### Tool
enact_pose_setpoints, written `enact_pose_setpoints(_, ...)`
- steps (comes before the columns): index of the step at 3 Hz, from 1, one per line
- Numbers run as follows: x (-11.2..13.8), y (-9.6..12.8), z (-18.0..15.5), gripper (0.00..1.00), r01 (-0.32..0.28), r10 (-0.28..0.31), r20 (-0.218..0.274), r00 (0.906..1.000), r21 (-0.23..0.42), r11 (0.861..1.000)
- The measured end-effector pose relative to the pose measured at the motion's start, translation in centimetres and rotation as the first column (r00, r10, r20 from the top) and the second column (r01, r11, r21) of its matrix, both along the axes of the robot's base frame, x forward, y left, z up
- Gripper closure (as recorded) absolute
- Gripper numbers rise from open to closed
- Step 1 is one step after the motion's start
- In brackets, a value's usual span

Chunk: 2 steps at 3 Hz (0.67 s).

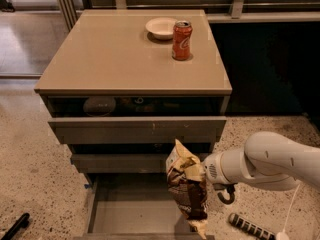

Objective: Place brown chip bag into bottom drawer

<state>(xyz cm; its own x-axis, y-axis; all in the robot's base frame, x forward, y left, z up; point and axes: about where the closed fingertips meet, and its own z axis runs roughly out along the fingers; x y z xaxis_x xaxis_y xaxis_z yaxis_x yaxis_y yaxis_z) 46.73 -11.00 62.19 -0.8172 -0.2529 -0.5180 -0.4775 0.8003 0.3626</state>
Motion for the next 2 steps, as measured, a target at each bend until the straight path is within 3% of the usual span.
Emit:
enact_pose_setpoints(1, -0.6, 0.0, -0.5, 1.00, 0.008, -0.008, 0.001, 1.0000, 0.026, 1.000)
enact_pose_setpoints(2, -2.2, 1.6, -2.4, 1.00, -0.014, 0.016, -0.049, 0.9987, 0.028, 1.000)
